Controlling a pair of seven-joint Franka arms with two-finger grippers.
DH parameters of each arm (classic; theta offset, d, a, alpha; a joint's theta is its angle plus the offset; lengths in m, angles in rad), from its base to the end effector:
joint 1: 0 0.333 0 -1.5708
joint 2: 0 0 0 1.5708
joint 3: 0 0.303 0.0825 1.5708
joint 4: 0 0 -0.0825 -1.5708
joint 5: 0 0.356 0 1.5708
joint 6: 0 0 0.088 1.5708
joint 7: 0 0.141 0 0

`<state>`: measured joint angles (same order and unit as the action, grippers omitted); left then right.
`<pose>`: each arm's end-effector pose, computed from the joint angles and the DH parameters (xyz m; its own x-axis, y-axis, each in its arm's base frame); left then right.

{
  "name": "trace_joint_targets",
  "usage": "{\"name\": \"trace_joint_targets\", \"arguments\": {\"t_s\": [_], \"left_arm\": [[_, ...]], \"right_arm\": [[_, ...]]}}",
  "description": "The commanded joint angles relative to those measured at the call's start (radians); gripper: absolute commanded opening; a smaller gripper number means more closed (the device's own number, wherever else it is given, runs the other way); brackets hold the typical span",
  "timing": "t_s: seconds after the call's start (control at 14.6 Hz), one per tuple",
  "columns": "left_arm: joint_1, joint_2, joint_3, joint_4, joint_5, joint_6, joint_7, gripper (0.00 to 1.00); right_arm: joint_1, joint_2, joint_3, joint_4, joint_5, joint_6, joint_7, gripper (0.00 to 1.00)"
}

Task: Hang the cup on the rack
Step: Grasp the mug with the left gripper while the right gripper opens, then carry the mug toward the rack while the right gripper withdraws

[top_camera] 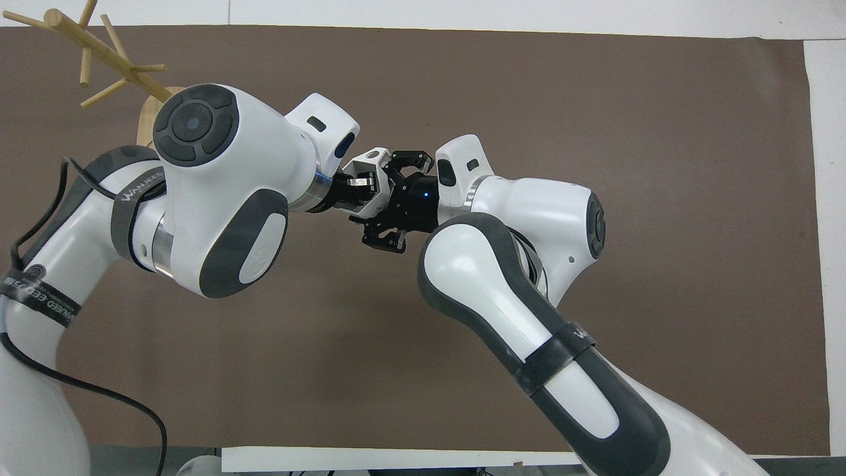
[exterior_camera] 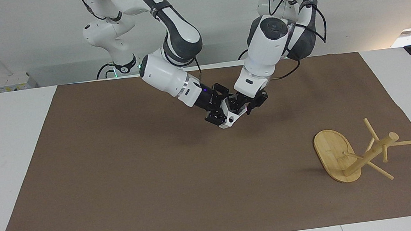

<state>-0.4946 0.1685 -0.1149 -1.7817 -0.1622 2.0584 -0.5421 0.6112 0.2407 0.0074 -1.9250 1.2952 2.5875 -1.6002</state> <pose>0.4830 -0.3501 0.4339 1.0000 0.0036 0.0001 0.0035 -0.9803 0.1973 0.5147 0.3653 0.3834 0.2549 0.5429 0.8002 0.9429 -0.3230 -0.0812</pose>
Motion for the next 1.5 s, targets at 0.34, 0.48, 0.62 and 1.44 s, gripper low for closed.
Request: {"name": "trace_joint_targets", "arguments": {"t_s": [0.34,0.48,0.62,1.44], "left_arm": [[0.007,0.006,0.026,-0.011,-0.040,0.109,-0.285,0.00],[0.008,0.006,0.040,-0.016,-0.010,0.109,-0.337,0.00],[0.011,0.000,0.063,-0.043,0.131,0.135,-0.422,0.00],[0.303,-0.041,0.066,-0.462,0.188,1.046,-0.455,0.00]], "right_arm": [[-0.050,-0.021,-0.006,0.003,-0.001,-0.056,0.000,1.00],[-0.099,-0.027,-0.009,0.001,-0.013,-0.156,-0.013,1.00],[-0.169,-0.041,-0.009,-0.003,-0.024,-0.248,-0.099,1.00],[-0.893,-0.124,-0.015,0.142,-0.934,-0.923,0.239,1.00]]}}
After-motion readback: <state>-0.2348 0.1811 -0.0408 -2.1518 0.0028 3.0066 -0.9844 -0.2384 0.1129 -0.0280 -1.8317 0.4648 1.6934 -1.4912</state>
